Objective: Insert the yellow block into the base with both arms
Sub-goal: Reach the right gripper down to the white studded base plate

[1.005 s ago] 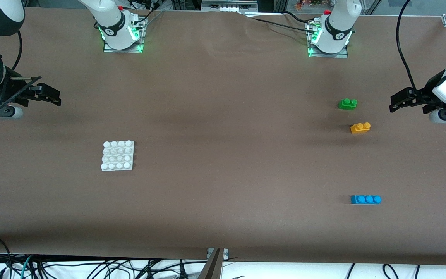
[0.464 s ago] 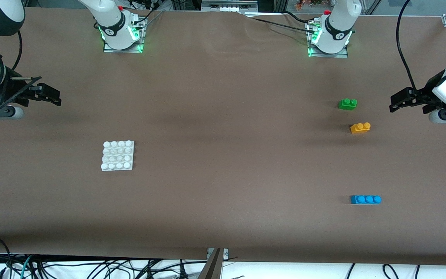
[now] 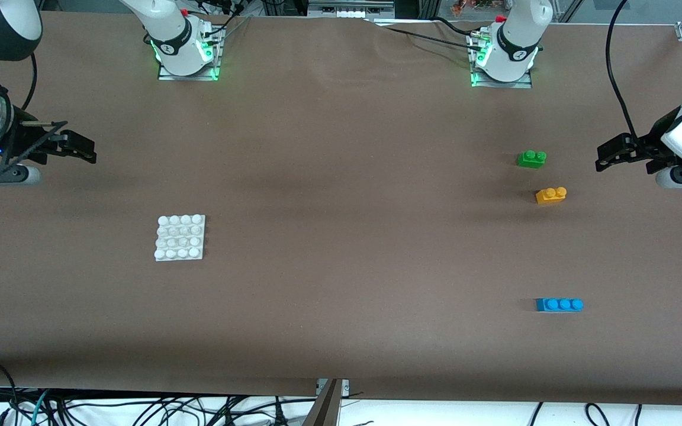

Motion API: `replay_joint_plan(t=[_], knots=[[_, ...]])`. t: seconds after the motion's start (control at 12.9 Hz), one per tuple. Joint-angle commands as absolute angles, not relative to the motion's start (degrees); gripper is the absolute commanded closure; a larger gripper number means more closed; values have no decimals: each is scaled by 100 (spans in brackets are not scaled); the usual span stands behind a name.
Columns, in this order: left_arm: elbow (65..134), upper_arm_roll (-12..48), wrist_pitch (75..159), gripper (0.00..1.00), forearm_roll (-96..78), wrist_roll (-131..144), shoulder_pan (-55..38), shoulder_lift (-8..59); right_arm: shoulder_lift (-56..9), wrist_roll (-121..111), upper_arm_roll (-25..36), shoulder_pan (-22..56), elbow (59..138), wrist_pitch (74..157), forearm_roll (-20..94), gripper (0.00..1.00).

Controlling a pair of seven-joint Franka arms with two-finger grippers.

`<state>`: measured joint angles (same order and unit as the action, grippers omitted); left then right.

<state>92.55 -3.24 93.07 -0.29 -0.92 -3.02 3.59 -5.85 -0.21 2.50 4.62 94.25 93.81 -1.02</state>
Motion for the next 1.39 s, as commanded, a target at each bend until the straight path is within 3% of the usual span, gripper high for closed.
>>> replay_joint_plan(t=[0.0,0.54,0.85,1.31], knots=[[9061,-352,9141,0,0,-211,-325,439,-974,79,158,439,9693,10017,-106,0],[9062,-352,9132,0,0,-211,-325,439,-2240,105,158,448,9878,11581,-1,0],[9062,-352,9141,0,0,-211,-325,439,-2320,97,158,439,11098,13356,184,0],[9062,-352,9141,0,0,-211,-325,439,-2855,105,158,431,11206,14184,185,0]])
